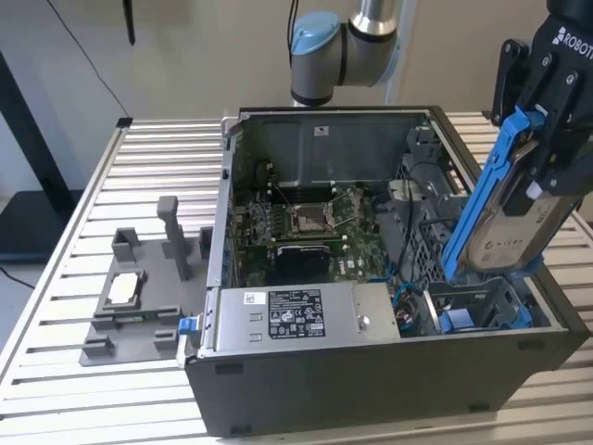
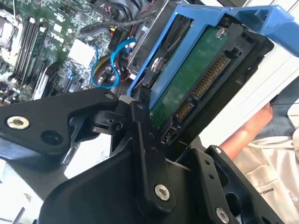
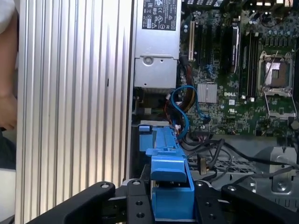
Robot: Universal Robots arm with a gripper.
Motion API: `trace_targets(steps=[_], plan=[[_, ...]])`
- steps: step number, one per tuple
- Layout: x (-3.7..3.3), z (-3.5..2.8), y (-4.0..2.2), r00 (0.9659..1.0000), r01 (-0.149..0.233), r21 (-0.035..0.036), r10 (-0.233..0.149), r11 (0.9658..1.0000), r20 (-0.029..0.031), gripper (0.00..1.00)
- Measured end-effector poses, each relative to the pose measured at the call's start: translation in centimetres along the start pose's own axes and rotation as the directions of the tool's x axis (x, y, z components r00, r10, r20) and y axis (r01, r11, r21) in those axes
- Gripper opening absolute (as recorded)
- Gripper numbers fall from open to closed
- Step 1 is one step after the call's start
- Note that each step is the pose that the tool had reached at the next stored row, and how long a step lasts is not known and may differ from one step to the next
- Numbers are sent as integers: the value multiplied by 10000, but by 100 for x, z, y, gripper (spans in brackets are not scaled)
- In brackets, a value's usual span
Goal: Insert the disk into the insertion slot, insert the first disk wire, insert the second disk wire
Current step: 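Insert the disk into the insertion slot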
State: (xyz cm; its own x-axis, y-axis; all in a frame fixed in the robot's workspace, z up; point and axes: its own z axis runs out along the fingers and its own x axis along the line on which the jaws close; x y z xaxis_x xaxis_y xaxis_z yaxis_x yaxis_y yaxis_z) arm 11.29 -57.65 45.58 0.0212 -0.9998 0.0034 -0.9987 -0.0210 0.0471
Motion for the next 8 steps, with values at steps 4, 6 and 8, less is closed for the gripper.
trace_targets(steps=[4, 6, 8], plan=[[2, 53, -9, 10000, 56, 0, -56, 10000, -2, 33], [2, 77, -12, 10000, 81, 0, -81, 10000, -4, 33], [2, 100, -14, 10000, 99, 0, -99, 10000, -4, 33]])
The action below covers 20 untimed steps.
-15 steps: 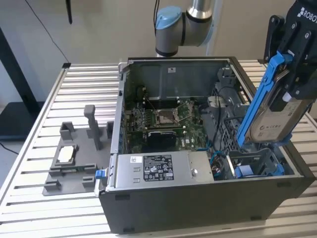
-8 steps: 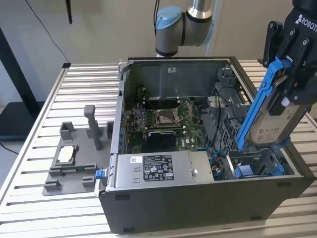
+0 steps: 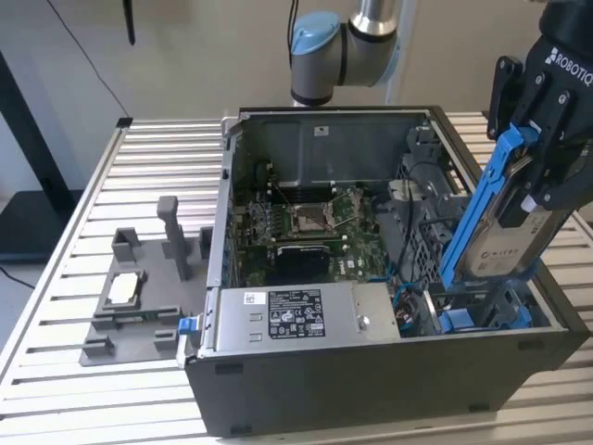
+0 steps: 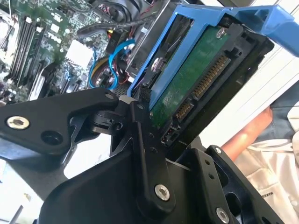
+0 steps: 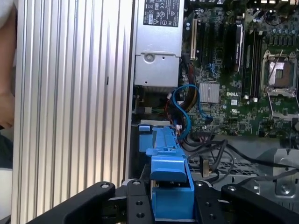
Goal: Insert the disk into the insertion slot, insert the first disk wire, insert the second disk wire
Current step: 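Insert the disk into the insertion slot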
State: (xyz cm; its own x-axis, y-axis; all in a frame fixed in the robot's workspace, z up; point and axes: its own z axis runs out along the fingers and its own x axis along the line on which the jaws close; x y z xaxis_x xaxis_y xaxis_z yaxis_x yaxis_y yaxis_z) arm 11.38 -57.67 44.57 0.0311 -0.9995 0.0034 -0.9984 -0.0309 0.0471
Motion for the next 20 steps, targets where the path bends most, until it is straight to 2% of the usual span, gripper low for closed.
trace_targets(steps=[20], plan=[[1, 255, -15, 10000, 6, 0, -6, 10000, -1, 33]])
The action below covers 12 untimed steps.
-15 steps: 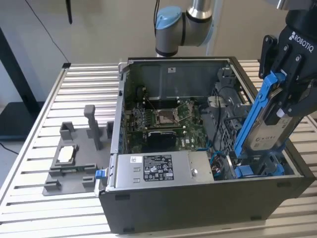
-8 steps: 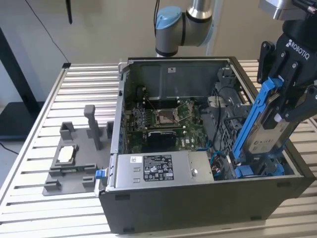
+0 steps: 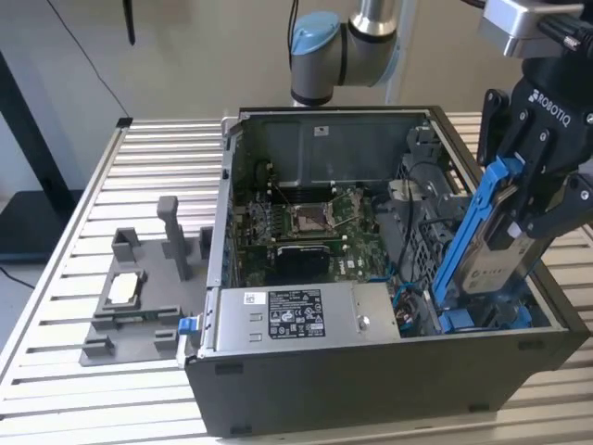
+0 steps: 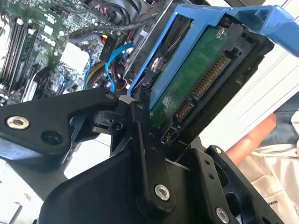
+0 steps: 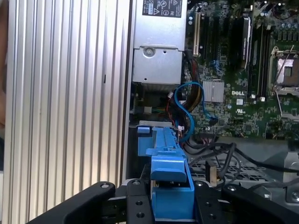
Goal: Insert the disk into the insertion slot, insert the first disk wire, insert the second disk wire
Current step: 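Insert the disk into the insertion slot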
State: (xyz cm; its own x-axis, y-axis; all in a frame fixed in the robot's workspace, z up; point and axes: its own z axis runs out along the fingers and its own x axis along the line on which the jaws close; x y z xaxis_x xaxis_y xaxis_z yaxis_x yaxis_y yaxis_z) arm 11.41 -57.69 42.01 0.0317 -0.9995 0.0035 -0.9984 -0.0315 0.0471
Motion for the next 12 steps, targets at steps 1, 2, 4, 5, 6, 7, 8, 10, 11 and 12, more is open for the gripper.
trace_targets(steps=[1, 2, 4, 5, 6, 7, 8, 10, 11, 12], plan=[[0, 9, -1, 10000, 0, 0, 0, 10000, 0, 33], [0, 18, -1, 10000, 1, 0, -1, 10000, 1, 33], [0, 34, -4, 10000, 1, 0, -1, 10000, 1, 33], [0, 42, -5, 10000, 0, 0, 0, 10000, 0, 33], [0, 52, -7, 10000, 0, 0, 0, 10000, 2, 33], [0, 62, -9, 10000, 1, 0, -1, 10000, 2, 33], [0, 69, -12, 10000, 1, 0, -1, 10000, 1, 33], [0, 87, -17, 10000, 1, 0, -1, 10000, 1, 33], [0, 97, -21, 10000, 0, 0, 0, 10000, 1, 33], [0, 104, -25, 10000, 2, 0, -2, 10000, 1, 33]])
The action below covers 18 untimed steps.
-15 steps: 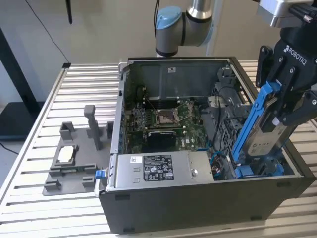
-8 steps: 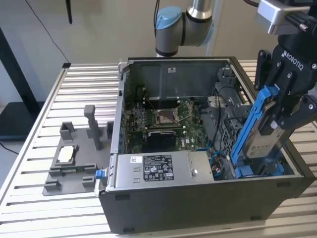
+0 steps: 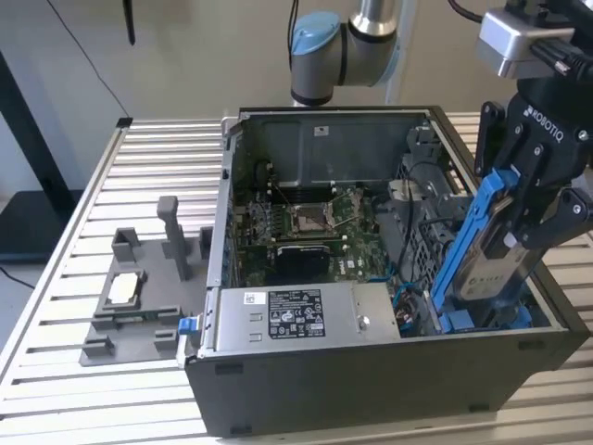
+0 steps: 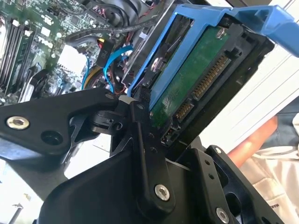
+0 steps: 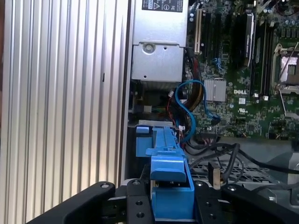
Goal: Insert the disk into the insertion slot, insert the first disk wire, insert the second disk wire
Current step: 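Insert the disk into the insertion slot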
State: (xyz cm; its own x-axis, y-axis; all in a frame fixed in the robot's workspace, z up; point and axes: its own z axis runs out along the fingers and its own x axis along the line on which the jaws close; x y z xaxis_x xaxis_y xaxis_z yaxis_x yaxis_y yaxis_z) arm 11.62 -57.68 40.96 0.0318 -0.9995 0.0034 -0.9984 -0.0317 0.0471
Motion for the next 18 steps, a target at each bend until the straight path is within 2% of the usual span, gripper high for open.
trace_targets(steps=[3, 8, 18], plan=[[1, 16, -14, 10000, -1, 0, 1, 10000, 2, 33], [-2, 79, -22, 10000, 0, 0, 0, 10000, 20, 33], [-8, 246, -31, 10000, 1, -1, -1, 10000, 44, 33]])
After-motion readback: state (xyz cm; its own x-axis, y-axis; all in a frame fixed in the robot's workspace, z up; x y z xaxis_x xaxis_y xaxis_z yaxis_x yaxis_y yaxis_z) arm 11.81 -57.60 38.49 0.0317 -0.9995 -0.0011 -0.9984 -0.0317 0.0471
